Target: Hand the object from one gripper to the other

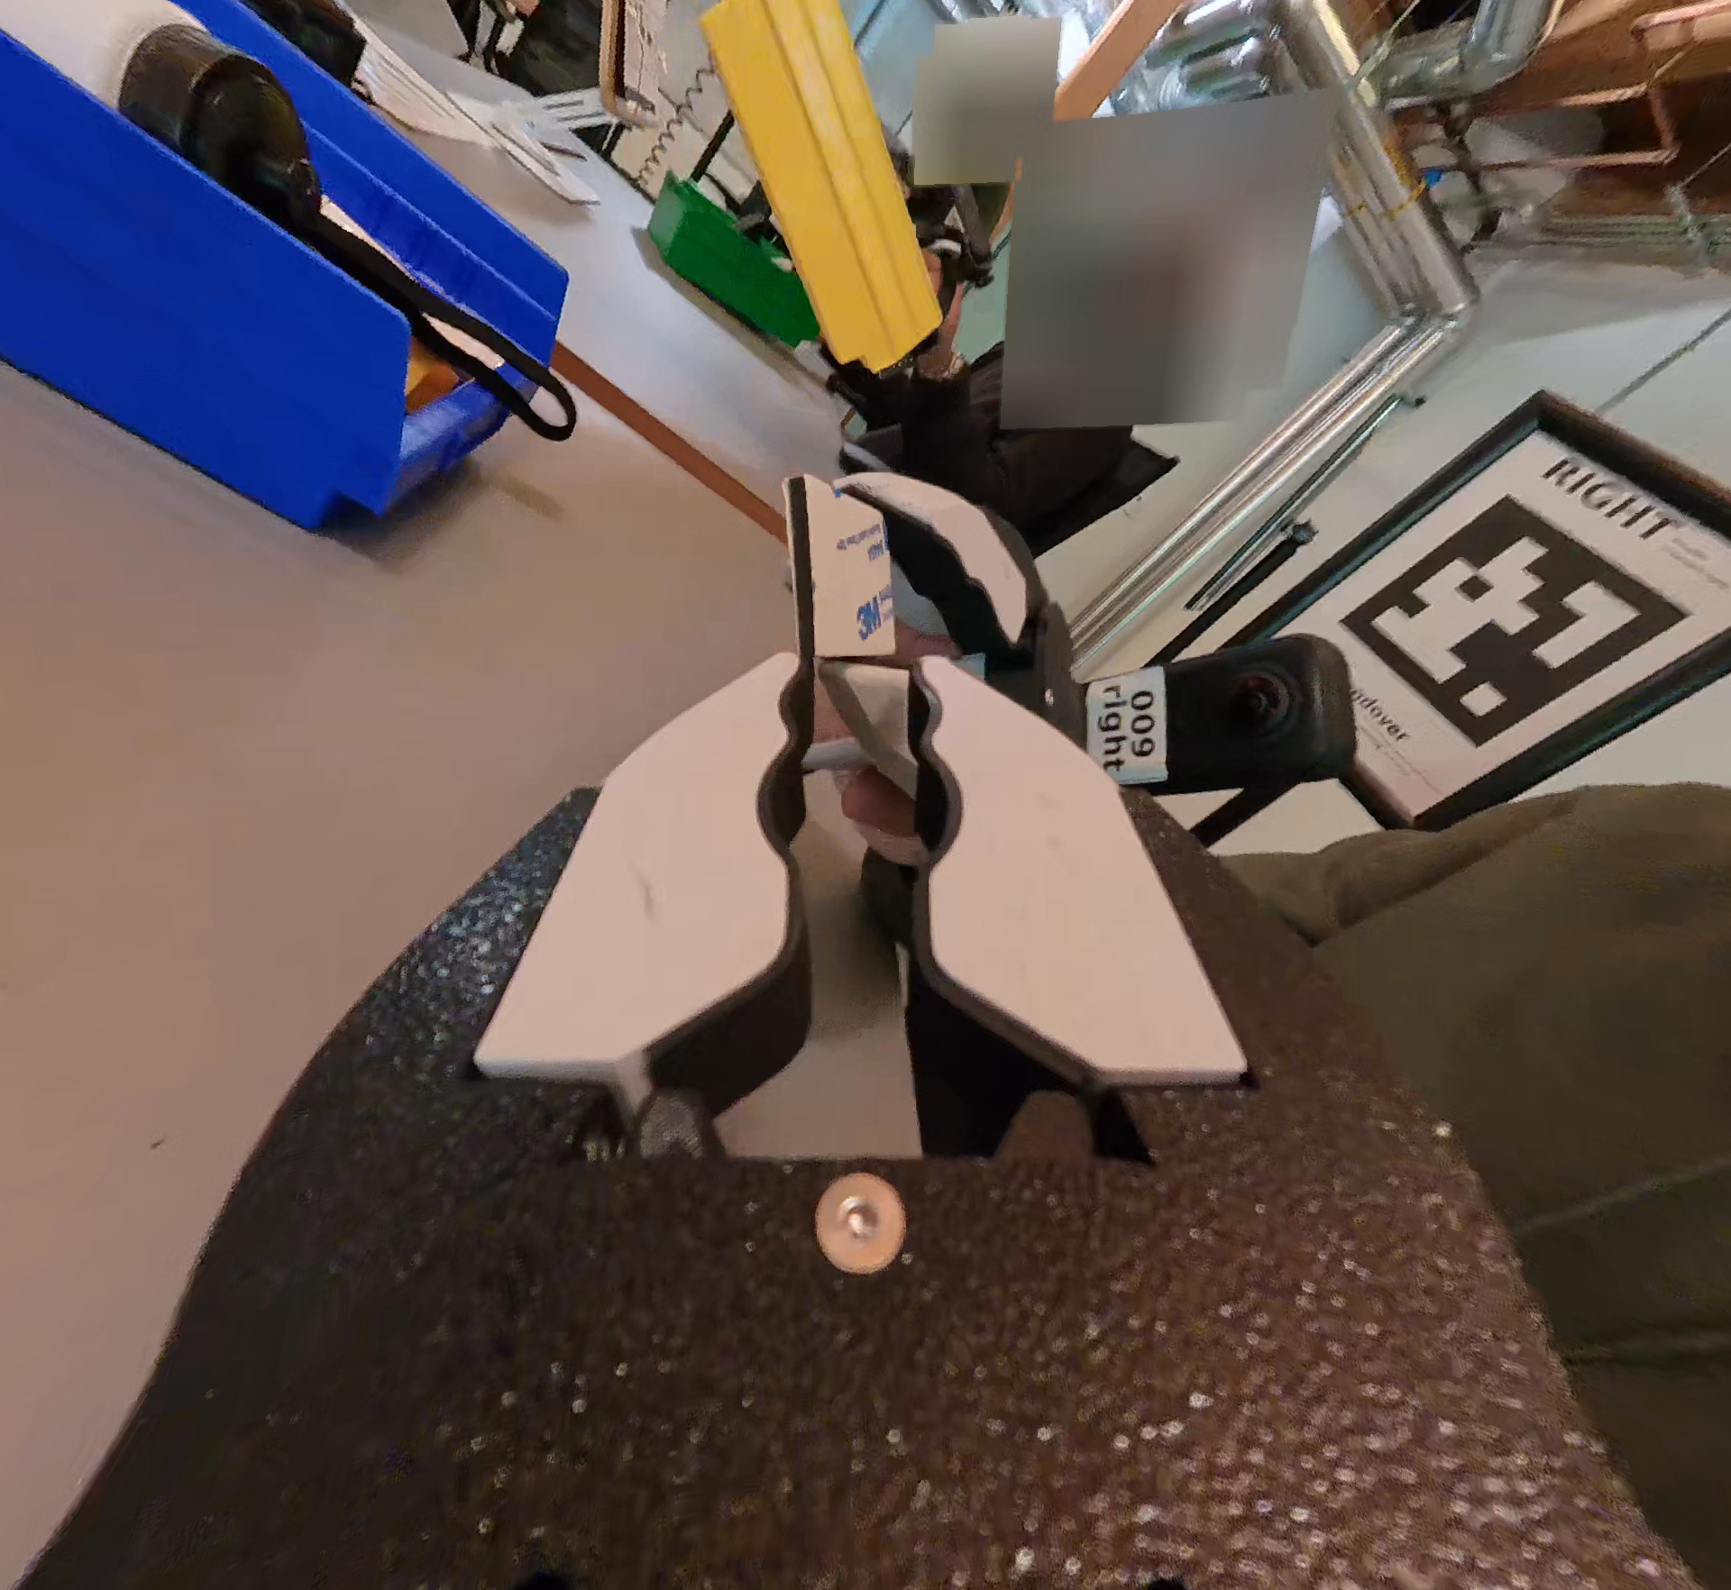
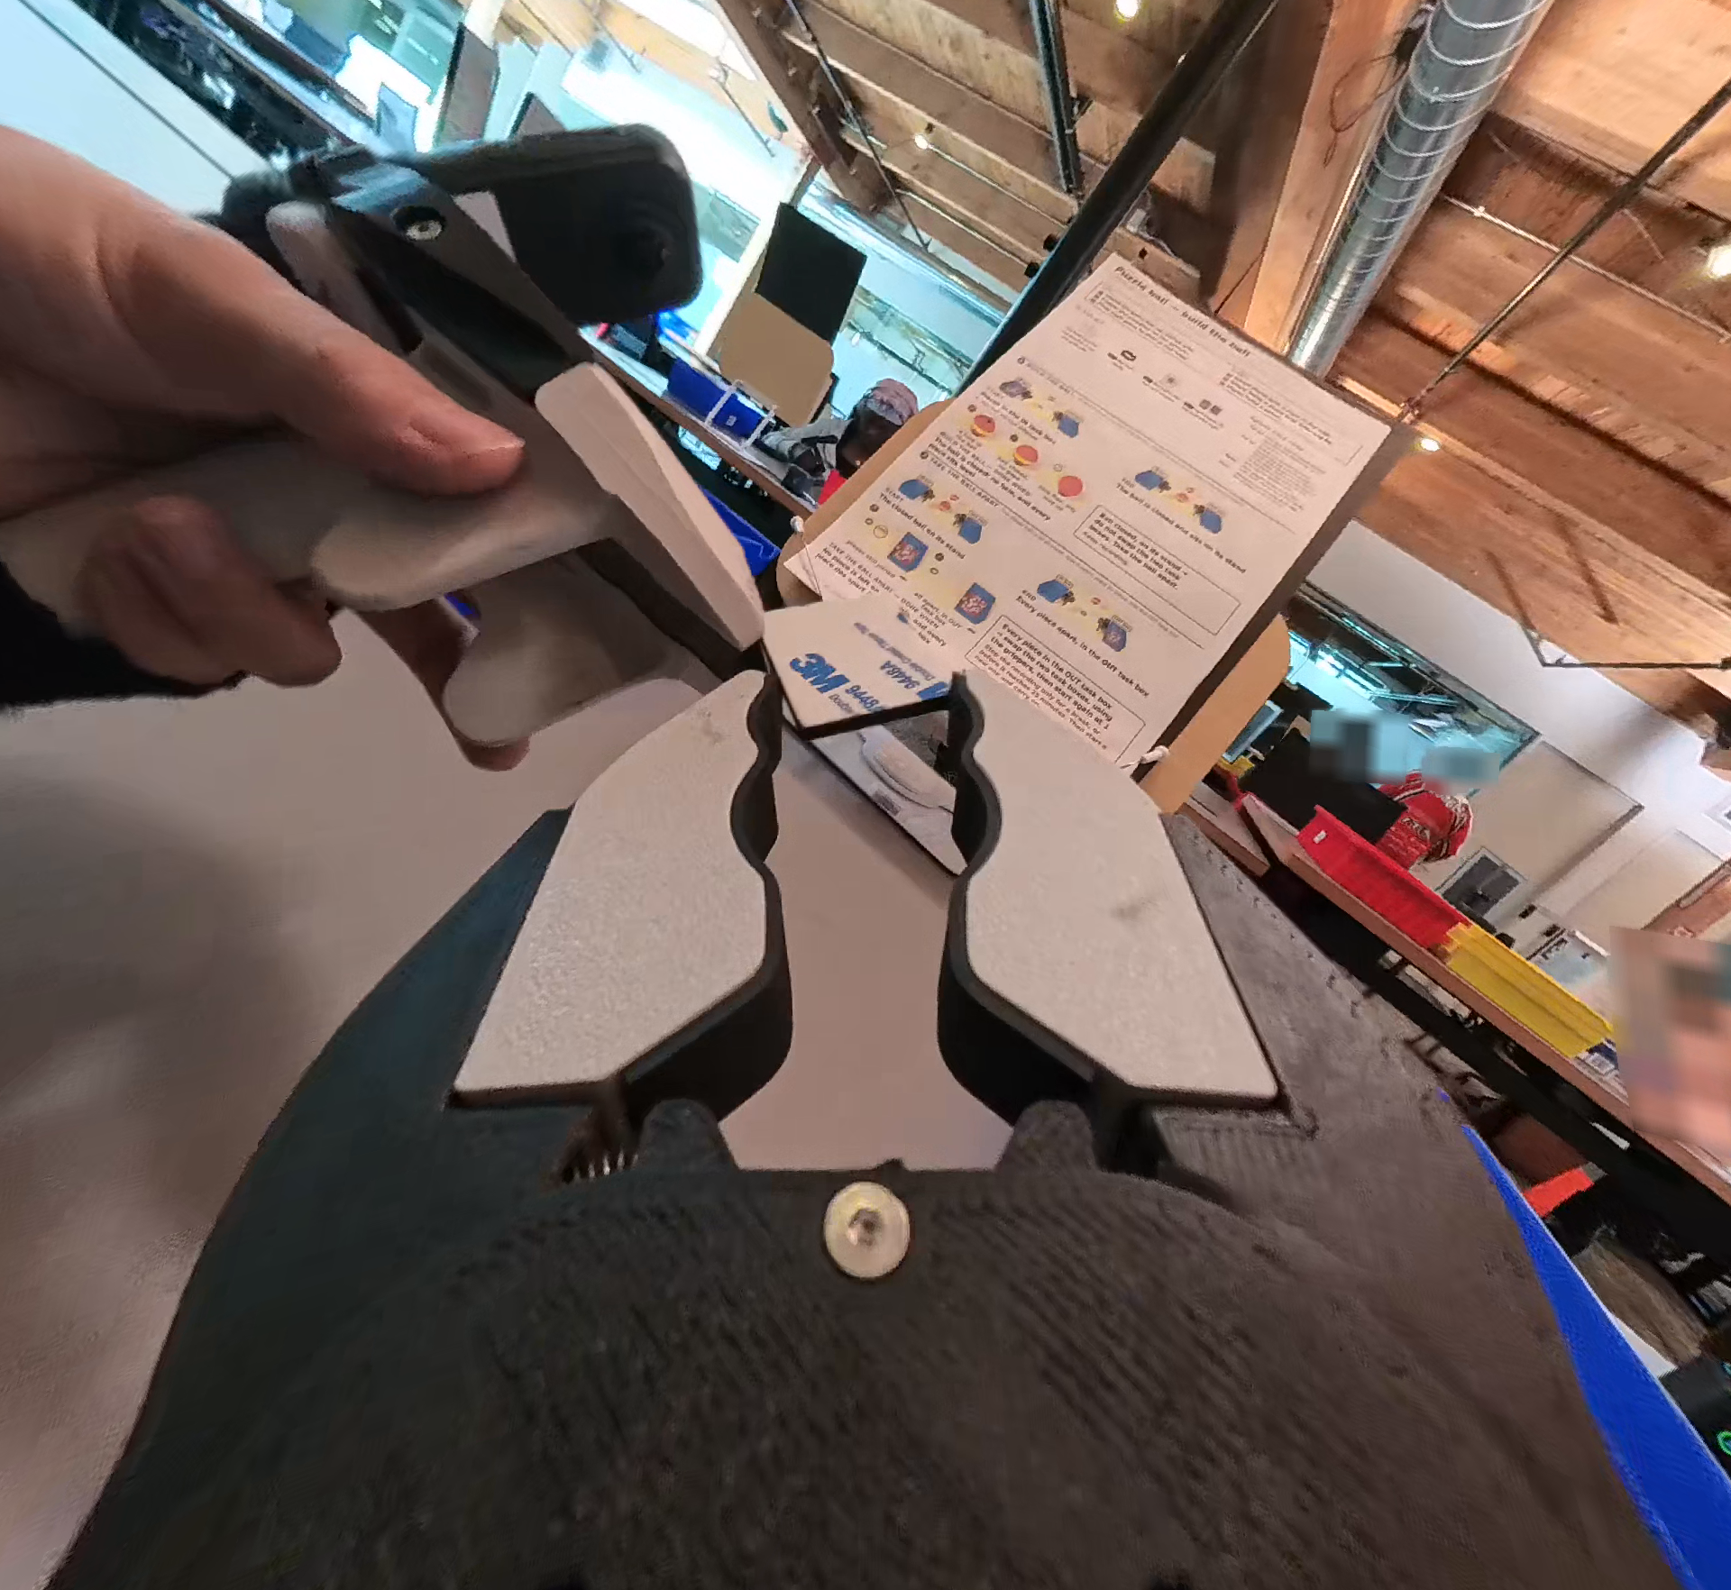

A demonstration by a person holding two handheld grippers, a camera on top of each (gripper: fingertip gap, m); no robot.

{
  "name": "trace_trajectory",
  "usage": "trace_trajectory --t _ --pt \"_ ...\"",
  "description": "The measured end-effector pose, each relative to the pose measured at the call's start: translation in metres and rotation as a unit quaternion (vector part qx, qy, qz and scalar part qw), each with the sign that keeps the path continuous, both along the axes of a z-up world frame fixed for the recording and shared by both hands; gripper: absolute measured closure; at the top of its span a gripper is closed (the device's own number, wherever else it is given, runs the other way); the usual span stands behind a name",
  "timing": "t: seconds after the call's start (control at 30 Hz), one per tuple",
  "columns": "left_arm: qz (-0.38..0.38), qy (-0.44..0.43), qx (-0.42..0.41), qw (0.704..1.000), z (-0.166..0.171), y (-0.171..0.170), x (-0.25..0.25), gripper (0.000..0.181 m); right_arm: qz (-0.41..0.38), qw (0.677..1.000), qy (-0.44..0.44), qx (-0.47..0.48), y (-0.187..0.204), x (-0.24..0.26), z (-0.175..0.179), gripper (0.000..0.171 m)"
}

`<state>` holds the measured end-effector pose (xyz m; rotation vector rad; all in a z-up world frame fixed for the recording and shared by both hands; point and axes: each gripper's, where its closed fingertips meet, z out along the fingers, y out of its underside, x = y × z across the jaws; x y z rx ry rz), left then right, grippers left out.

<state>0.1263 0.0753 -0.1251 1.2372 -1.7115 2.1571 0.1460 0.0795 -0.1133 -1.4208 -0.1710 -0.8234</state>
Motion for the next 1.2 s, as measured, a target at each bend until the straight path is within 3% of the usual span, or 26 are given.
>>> trace_trajectory --t 0.27,0.4,0.53,0.67,0.77,0.93,1.03,1.2 --pt "-0.002 0.016 -0.066 0.998 0.008 -0.004 0.003 0.158 -0.002 0.999 -0.009 0.031 -0.006 -0.001 0.011 0.137" --pt "0.014 0.005 -0.085 0.996 0.012 -0.003 0.005 0.173 0.004 1.000 -0.011 0.023 -0.001 -0.004 0.006 0.137" --pt "0.012 0.000 -0.069 0.998 0.011 -0.002 0.005 0.177 0.007 1.000 -0.004 0.016 0.001 -0.004 0.004 0.138" --pt "0.027 -0.029 0.014 0.999 0.003 0.007 0.005 0.178 0.094 0.993 0.053 -0.043 0.002 -0.010 -0.009 0.128" --pt "0.008 -0.035 0.133 0.990 -0.016 0.016 -0.002 0.178 0.173 0.972 0.126 -0.101 -0.006 -0.018 -0.017 0.127" --pt "-0.063 -0.115 0.348 0.928 -0.046 0.011 -0.025 0.178 0.221 0.949 0.171 -0.143 -0.004 -0.036 -0.025 0.142" --pt "-0.101 -0.145 0.376 0.909 -0.053 -0.001 -0.034 0.178 0.245 0.939 0.169 -0.170 0.002 -0.049 -0.035 0.153" --pt "-0.106 -0.158 0.383 0.904 -0.056 -0.003 -0.034 0.178 0.255 0.929 0.175 -0.203 0.001 -0.053 -0.044 0.163"
